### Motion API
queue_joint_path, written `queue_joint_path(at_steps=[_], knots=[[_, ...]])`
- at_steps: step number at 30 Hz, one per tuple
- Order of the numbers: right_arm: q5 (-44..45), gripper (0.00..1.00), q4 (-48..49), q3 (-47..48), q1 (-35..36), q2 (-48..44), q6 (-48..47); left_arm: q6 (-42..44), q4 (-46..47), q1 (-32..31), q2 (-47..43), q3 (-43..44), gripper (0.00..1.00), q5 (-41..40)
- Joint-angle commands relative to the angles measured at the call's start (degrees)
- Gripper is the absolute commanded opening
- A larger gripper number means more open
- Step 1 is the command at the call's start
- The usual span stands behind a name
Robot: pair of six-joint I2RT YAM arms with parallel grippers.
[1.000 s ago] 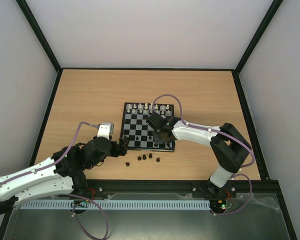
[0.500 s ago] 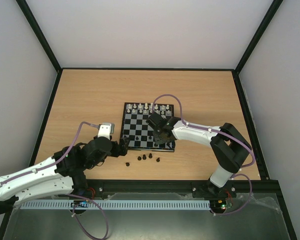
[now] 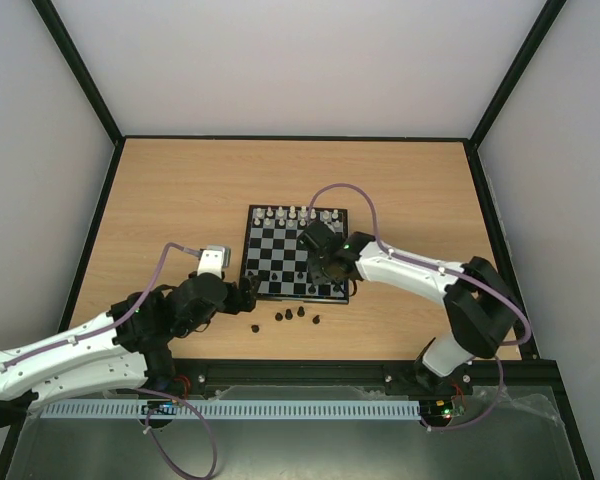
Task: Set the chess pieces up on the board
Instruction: Place the chess piece on the chessboard, then pick up the chess piece at the center of the board.
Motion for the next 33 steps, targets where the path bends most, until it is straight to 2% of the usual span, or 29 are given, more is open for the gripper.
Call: queue_joint_path(at_steps=[1, 6, 11, 17, 19, 33], knots=[[-3.0, 0.31, -2.1, -0.5, -0.3, -6.1, -0.4, 0.6, 0.4, 0.3, 0.5, 1.7, 0.99, -1.1], [-7.1, 0.45, -0.4, -5.1, -0.1, -16.6, -0.5, 0.3, 0.0, 0.3, 1.5, 2.3, 0.99, -1.3], [-13.2, 0.55, 0.9, -10.3, -0.1, -26.2, 0.1, 0.5, 1.3, 0.5, 2.3, 1.8, 0.99, -1.3], [-17.3, 0.84, 3.5, -16.4, -0.1, -37.3, 2.1, 1.7, 4.5, 0.6, 5.6, 2.7, 0.99, -0.9], [-18.5, 0.99, 4.4, -17.7, -0.1, -39.3, 2.8, 2.3, 5.7, 0.7, 7.7, 3.5, 0.99, -1.0], [-21.2, 0.99, 13.1, -24.6, -0.1, -45.4, 5.9, 5.5, 10.5, 1.4, 18.4, 10.8, 0.99, -5.9]])
